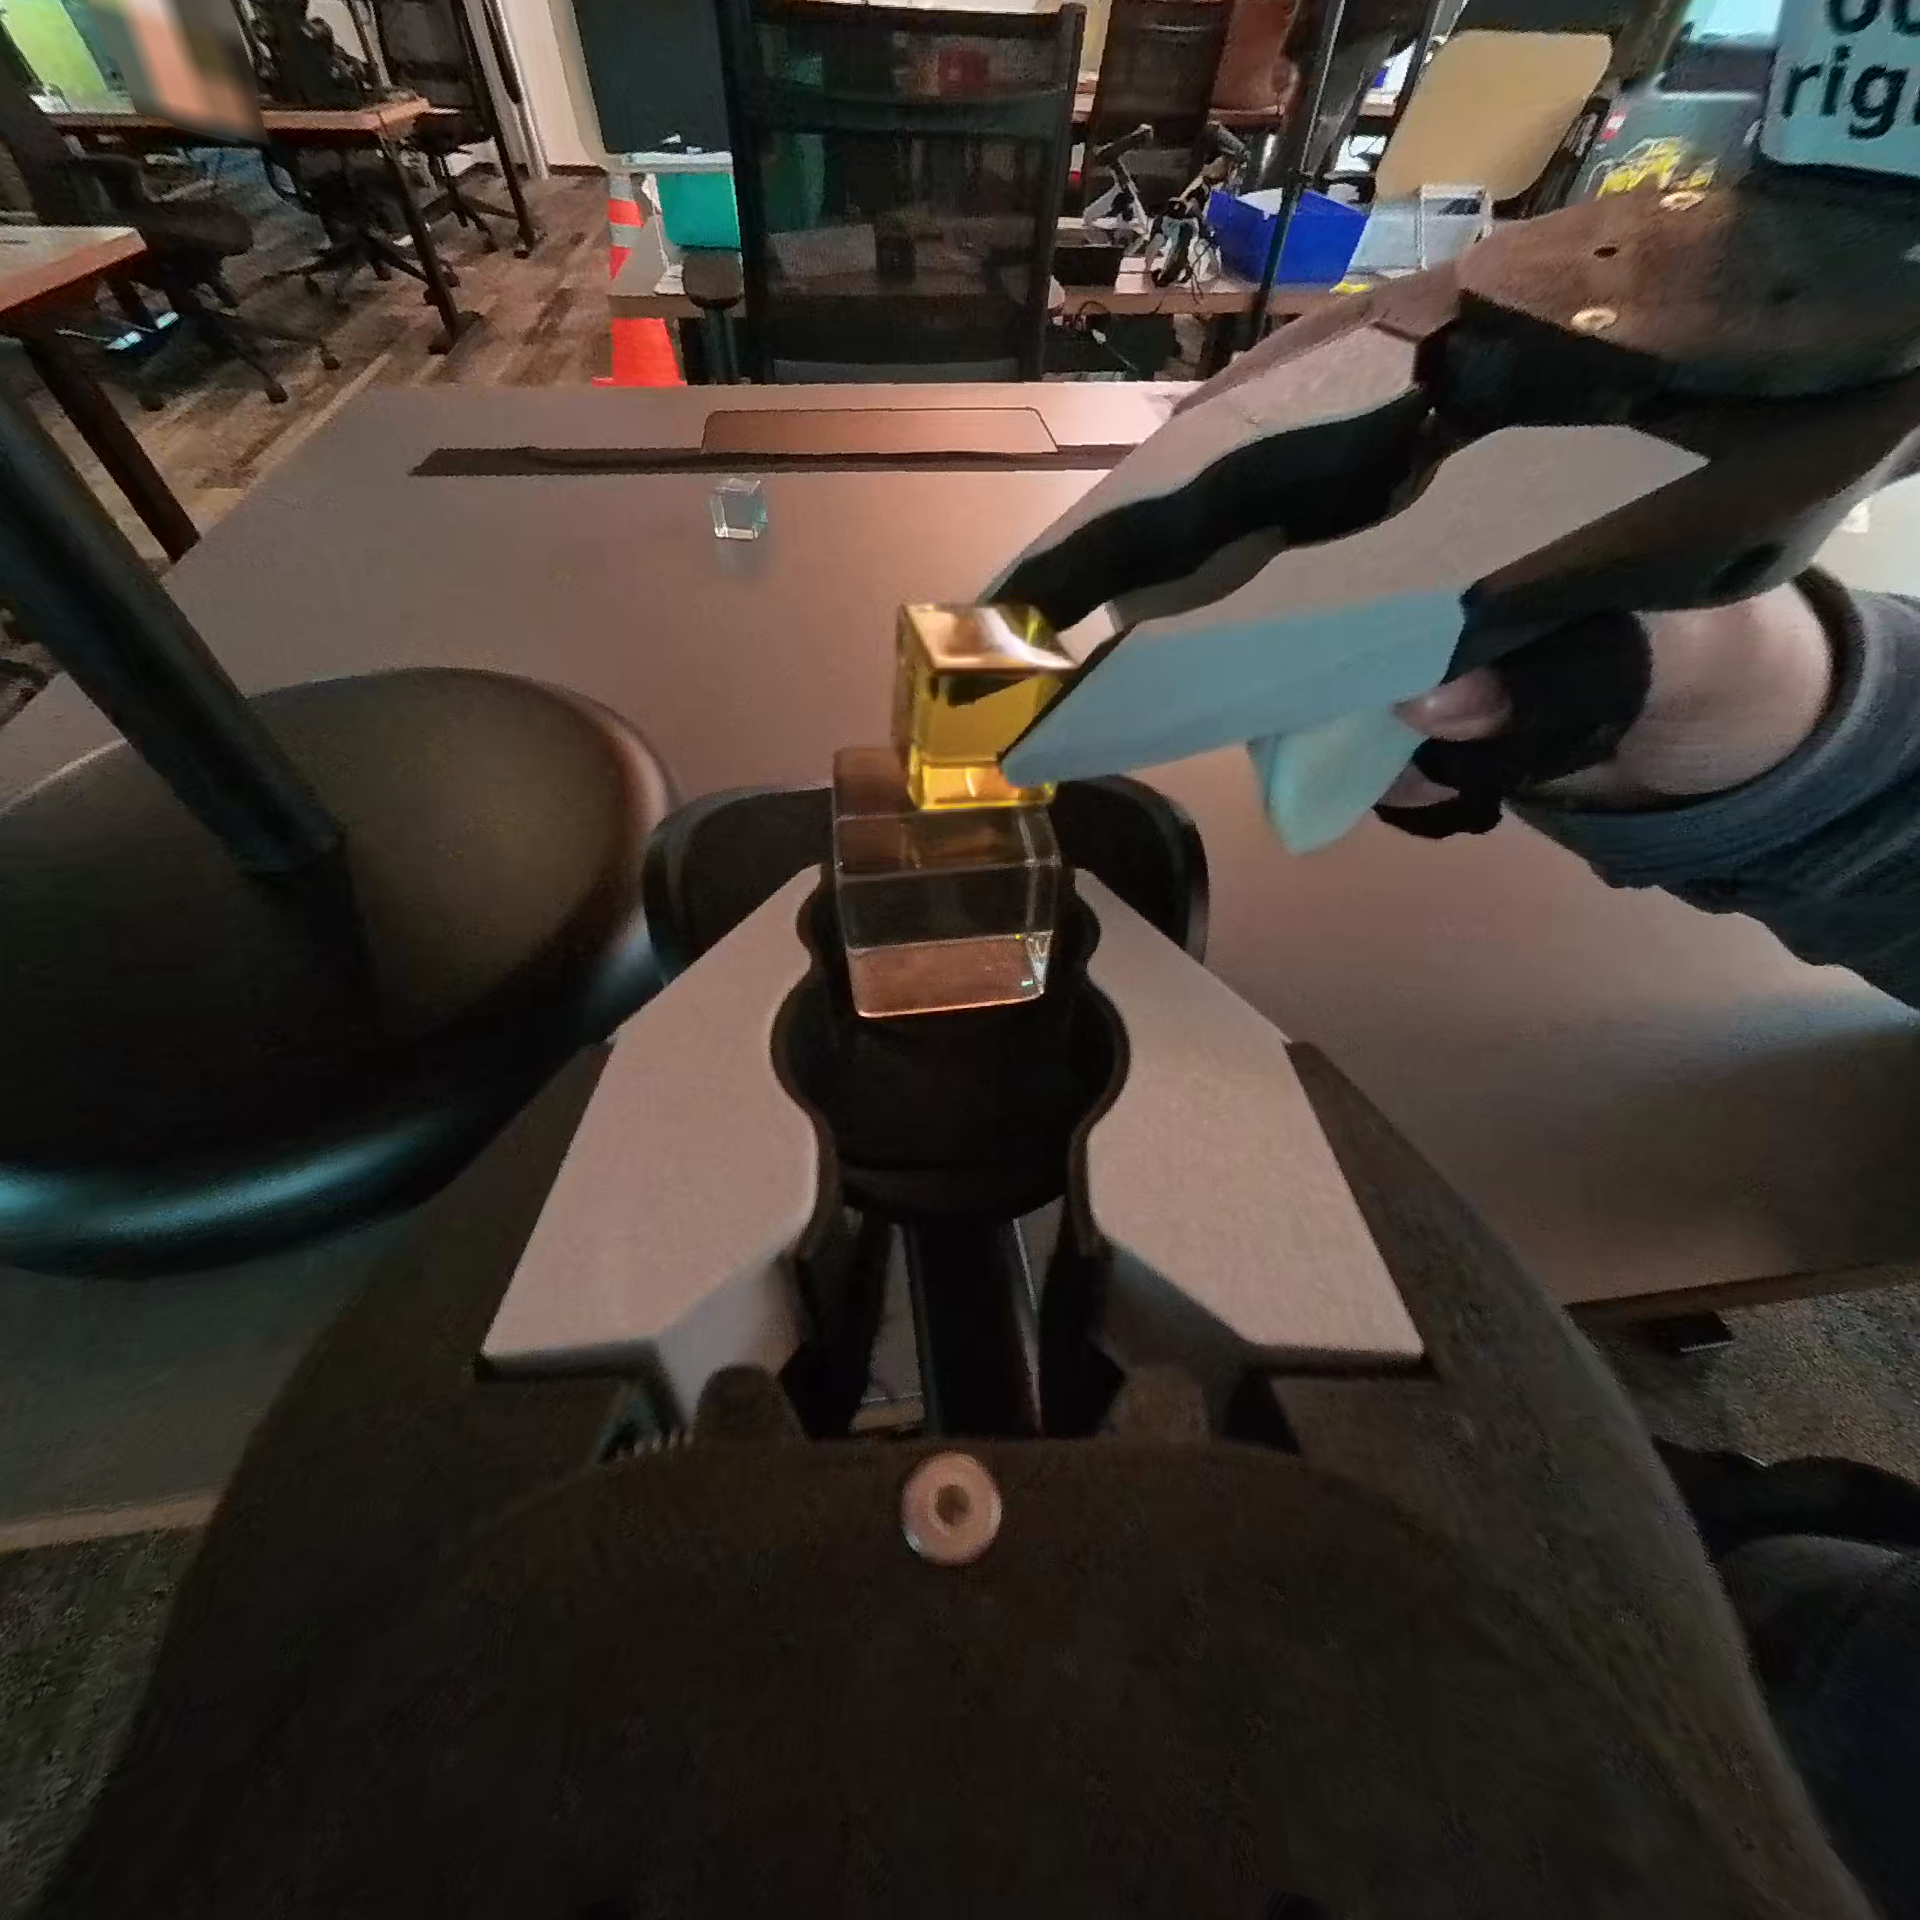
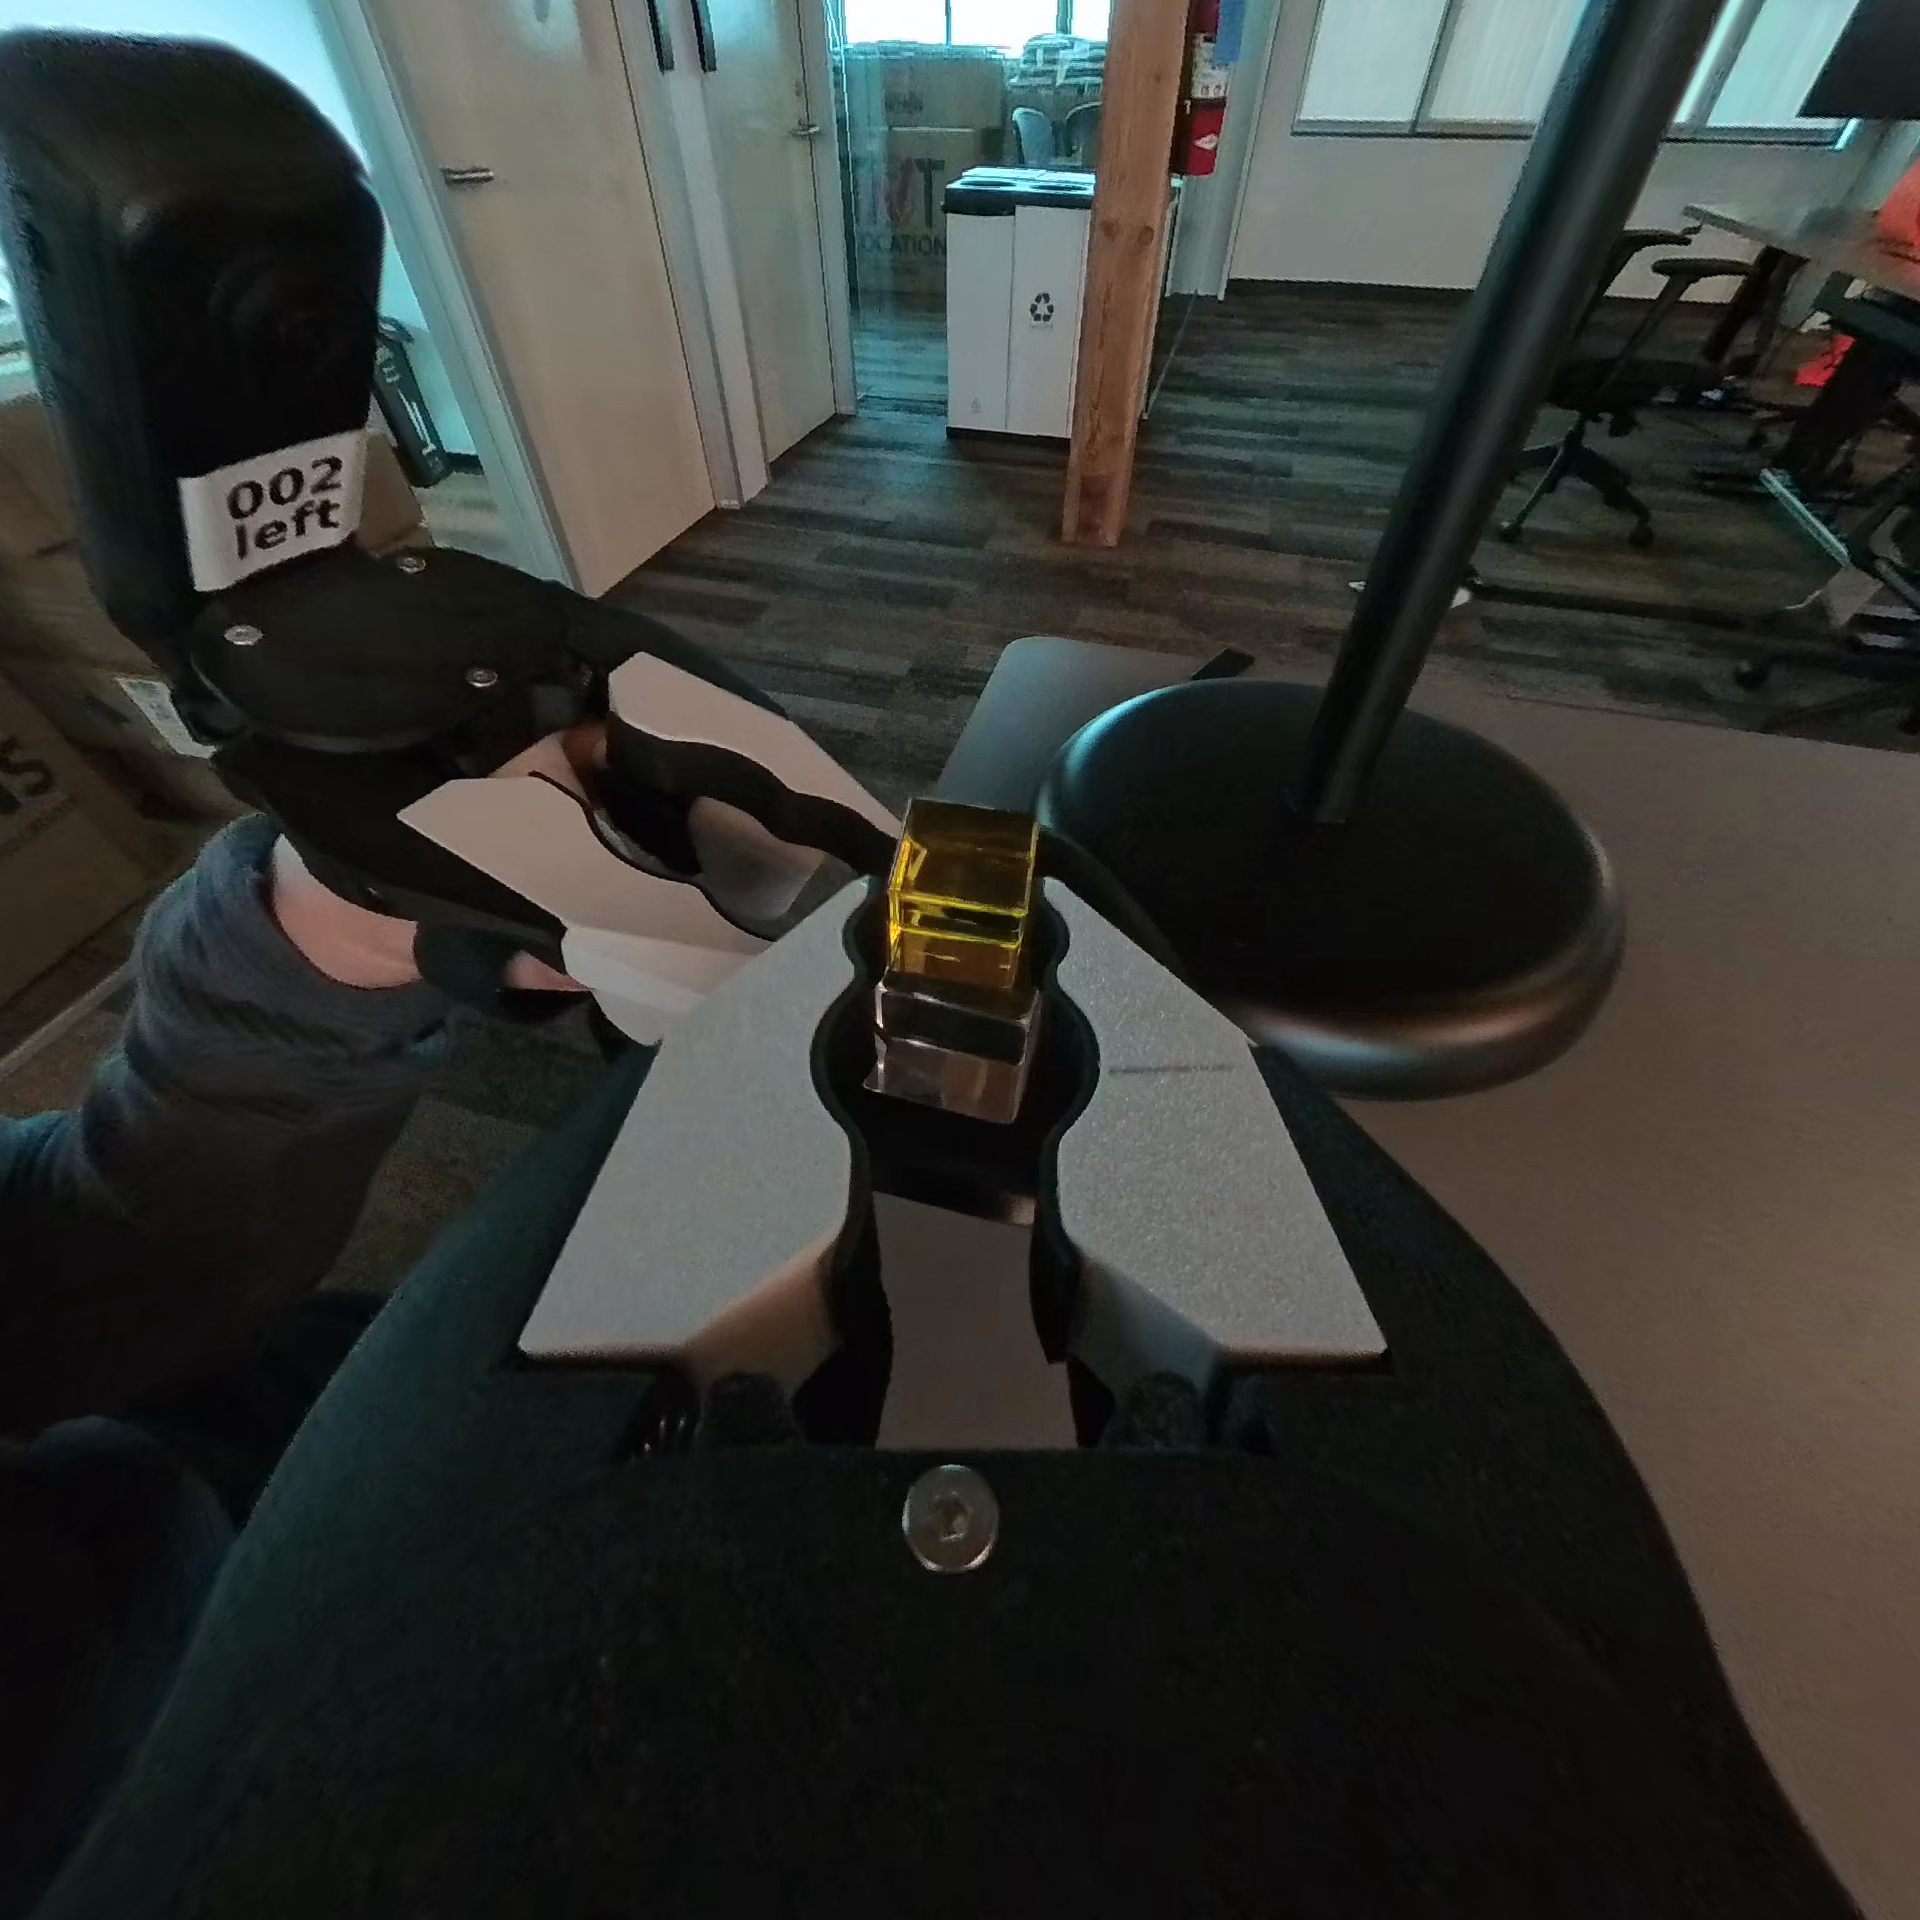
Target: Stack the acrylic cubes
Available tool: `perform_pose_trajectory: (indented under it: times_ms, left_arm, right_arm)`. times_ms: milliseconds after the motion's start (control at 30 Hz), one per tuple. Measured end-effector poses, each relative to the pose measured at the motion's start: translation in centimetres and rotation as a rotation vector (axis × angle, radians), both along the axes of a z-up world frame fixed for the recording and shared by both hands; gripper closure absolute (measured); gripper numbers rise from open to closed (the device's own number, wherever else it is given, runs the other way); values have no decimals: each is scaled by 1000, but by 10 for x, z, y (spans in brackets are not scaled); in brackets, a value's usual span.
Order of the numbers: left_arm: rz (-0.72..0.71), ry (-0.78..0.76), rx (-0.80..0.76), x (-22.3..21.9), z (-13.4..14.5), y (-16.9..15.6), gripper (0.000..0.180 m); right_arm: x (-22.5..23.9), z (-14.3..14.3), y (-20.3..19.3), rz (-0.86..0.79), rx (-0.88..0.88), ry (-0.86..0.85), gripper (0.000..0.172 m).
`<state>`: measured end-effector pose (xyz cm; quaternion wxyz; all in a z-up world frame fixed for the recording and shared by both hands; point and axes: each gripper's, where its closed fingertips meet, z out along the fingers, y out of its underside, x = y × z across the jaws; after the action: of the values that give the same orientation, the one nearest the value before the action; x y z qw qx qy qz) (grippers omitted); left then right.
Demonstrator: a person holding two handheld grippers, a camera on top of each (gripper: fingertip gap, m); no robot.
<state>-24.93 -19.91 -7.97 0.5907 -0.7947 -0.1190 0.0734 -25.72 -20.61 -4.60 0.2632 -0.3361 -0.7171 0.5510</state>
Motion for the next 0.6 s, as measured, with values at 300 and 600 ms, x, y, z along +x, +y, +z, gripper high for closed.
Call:
perform_pose_trajectory:
  times_ms: [300,600]
  left_arm:
    - [3,-39,-4,1,-8,-1,117]
    - [0,-68,79,12,0,-16,106]
  right_arm:
    - [-2,-4,0,-18,42,11,147]
    - [-2,-7,-1,-6,8,-14,147]
